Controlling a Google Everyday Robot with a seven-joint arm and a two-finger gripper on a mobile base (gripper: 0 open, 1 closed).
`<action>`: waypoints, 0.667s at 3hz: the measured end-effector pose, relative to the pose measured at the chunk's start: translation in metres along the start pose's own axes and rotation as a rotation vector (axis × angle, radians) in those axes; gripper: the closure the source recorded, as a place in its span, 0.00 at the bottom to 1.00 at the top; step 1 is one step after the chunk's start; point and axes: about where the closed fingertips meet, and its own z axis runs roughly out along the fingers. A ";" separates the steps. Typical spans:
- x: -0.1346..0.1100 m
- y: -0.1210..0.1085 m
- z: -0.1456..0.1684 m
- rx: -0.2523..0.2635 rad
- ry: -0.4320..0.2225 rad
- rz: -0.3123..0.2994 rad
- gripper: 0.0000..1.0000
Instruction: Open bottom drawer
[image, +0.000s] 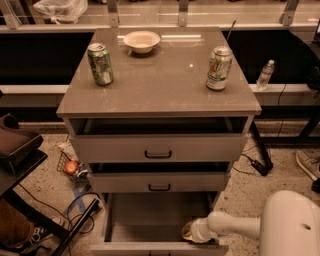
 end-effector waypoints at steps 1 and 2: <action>0.018 0.030 -0.027 0.007 0.085 0.004 1.00; 0.025 0.054 -0.040 -0.009 0.123 0.013 1.00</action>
Offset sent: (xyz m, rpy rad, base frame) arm -0.1175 -0.0626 0.0248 -0.2017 0.0694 -0.0363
